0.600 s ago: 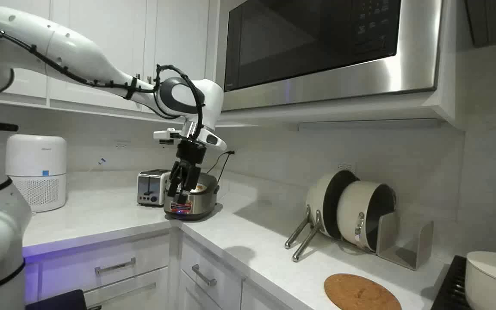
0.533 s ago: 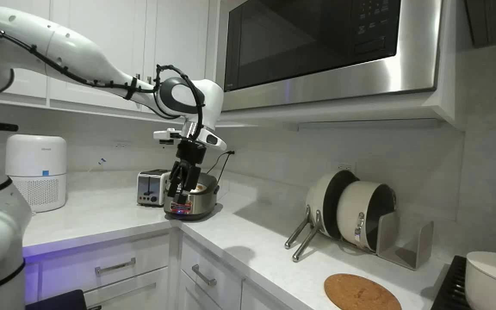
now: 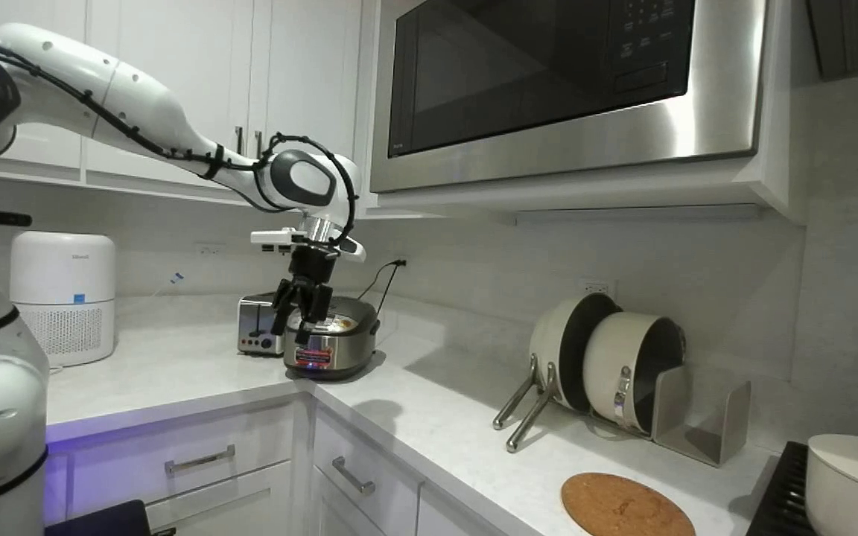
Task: Press the first button from the left on the toaster to release the lever upwards
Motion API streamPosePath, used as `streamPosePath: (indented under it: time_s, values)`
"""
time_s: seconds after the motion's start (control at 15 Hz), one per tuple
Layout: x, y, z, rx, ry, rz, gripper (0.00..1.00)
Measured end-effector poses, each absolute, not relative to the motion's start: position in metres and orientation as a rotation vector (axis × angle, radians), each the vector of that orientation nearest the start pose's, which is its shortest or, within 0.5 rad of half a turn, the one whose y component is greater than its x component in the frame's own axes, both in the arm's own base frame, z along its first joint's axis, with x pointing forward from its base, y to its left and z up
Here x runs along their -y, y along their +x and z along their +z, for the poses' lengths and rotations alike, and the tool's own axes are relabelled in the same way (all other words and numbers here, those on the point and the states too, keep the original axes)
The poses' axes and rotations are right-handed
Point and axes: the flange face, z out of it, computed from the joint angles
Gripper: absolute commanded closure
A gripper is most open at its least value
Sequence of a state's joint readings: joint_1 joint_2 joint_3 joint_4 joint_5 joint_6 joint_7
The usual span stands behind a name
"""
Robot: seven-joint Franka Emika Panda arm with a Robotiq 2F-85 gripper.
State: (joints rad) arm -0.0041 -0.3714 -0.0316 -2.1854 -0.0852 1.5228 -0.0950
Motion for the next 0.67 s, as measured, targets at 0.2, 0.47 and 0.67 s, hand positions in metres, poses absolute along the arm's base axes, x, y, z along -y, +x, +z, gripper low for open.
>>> streamPosePath:
  time_s: [0.2, 0.47, 0.67]
  values:
    - [-0.038, 0.410, 0.510, 0.320, -3.162, 0.484, 0.00]
    - [-0.100, 0.407, 0.506, 0.516, -3.131, 0.442, 0.00]
    - [-0.136, 0.402, 0.501, 0.644, -3.040, 0.380, 0.00]
